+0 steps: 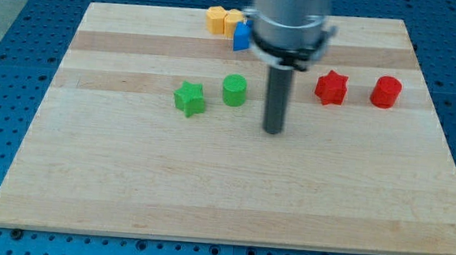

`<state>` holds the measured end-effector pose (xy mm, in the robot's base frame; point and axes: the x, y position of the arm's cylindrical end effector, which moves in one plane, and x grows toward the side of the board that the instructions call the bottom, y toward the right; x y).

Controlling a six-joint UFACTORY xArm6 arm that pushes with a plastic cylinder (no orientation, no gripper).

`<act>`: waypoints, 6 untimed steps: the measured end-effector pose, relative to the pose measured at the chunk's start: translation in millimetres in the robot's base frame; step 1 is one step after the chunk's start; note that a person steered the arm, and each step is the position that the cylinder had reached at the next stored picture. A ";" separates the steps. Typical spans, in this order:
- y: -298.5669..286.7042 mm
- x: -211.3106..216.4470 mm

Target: Push the red circle into the red star

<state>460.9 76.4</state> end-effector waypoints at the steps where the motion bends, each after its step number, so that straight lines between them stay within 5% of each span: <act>1: 75.3 1.9; 3: 197.9 -10.0; 6: 207.2 -83.6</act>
